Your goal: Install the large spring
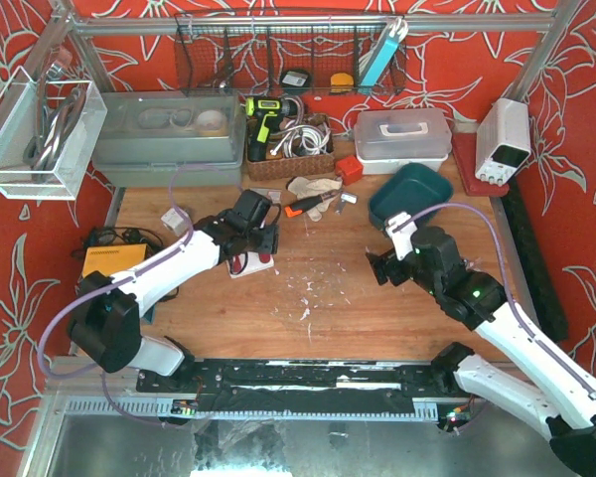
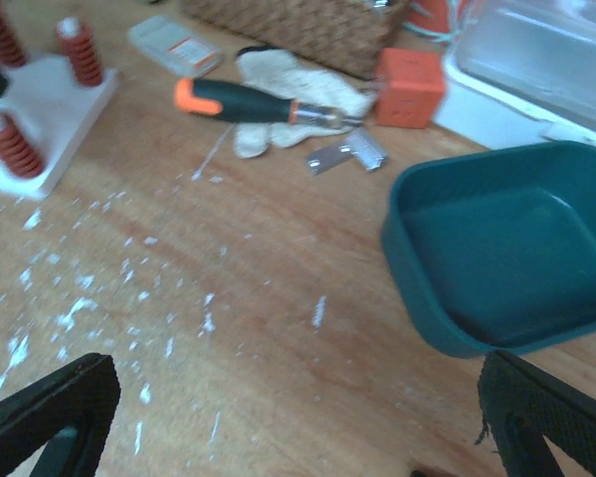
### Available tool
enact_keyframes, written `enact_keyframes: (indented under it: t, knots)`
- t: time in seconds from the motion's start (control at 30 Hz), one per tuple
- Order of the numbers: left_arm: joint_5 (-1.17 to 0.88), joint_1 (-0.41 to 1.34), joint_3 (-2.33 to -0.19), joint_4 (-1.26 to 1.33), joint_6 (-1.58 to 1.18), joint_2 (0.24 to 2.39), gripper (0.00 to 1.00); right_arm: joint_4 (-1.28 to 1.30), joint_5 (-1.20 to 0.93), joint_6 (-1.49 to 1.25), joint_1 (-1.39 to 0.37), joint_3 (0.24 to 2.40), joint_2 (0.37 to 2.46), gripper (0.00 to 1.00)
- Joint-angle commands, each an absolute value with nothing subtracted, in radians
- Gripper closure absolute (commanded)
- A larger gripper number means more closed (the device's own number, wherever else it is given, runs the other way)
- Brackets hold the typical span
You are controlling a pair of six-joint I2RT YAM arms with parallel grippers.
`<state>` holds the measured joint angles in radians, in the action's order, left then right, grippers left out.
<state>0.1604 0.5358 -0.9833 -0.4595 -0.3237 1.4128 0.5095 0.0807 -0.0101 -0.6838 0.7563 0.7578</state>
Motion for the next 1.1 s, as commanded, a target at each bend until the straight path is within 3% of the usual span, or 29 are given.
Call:
enact_keyframes:
  t: [0.0,0.07,0.1,0.13,0.27,0.47,0.7,0.87,1.07]
  knots:
    - [0.209,0.534,-1.082,-0.425,-0.326,1.374,0.27,0.503,0.299,-0.153,-0.685,0.819,0.827,0.01]
    - [0.25,0.534,-1.117,-0.383,-0.308,1.386,0.16,0.44,0.369,-0.148,-0.684,0.817,0.876,0.01]
    - [0.272,0.533,-1.134,-0.36,-0.3,1.398,0.02,0.398,0.4,-0.129,-0.683,0.81,0.908,0.01]
    - [0.293,0.534,-1.157,-0.347,-0.292,1.417,0.0,0.352,0.431,-0.095,-0.682,0.803,0.929,0.01]
    - [0.335,0.534,-1.257,-0.351,-0.283,1.54,0.0,0.14,0.525,0.007,-0.629,0.771,1.047,0.01]
    - [0.385,0.534,-1.261,-0.252,-0.27,1.612,0.0,0.111,0.526,-0.025,-0.429,0.852,1.219,0.01]
    - [0.432,0.498,-1.018,0.193,-0.12,1.486,0.0,-0.054,0.597,-0.02,-0.332,0.815,1.316,0.01]
    - [0.446,0.393,-0.957,0.281,-0.067,1.412,0.0,-0.191,0.545,-0.059,-0.27,0.709,1.273,0.01]
    - [0.402,0.233,-0.731,0.364,-0.119,1.268,0.0,-0.312,0.48,-0.014,-0.249,0.572,1.22,0.01]
